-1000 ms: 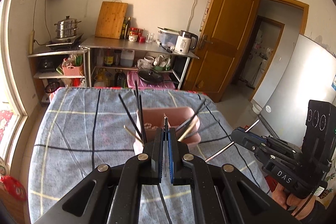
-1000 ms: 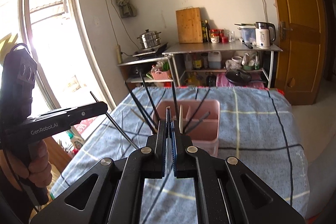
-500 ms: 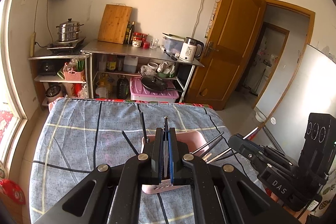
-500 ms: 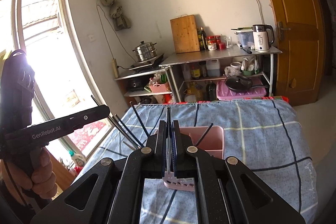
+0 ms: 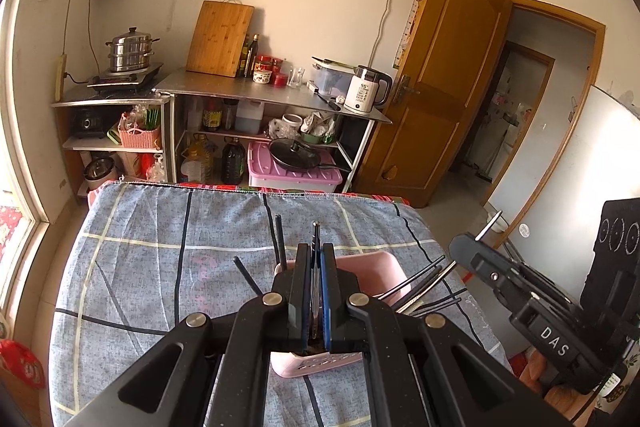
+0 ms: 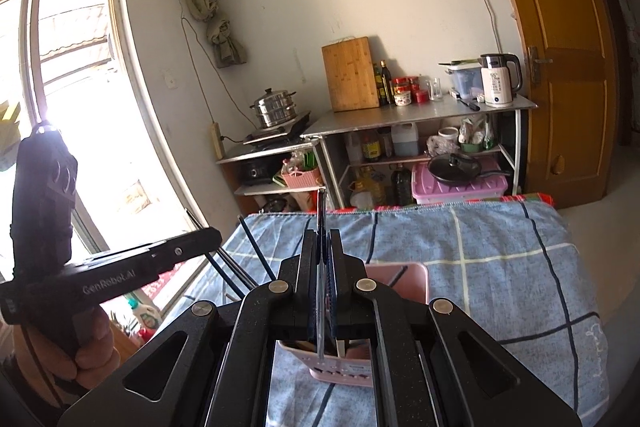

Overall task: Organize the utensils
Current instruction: 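Lower the metal chopstick into the basket with the left tool while the right tool lowers its chopstick inside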

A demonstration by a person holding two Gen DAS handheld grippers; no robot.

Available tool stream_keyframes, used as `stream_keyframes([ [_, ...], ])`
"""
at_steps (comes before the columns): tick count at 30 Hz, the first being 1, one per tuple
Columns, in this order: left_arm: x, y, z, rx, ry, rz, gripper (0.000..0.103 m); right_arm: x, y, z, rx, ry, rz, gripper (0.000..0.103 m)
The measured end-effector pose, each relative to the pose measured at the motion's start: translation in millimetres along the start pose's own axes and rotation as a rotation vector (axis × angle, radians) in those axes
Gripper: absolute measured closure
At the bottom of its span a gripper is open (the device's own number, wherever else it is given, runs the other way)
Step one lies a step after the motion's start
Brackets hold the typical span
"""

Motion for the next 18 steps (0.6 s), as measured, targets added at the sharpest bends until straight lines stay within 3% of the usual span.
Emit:
stream_keyframes([
  [18,-25.7,7.4,36.8,0.016,0.087,0.005,0.099,-24.1,-6.4,41.4,0.003,0.086,0.035,0.098],
])
Point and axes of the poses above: each gripper's, at about its wrist camera, not at the fingertips, and x roughly against the way its jaws point, y to its left, z to its underside, the point moved 4 cm from there along -x, roughly the way its jaws point, and after that the axes turned 4 degrees about x, right-handed, at the moved point
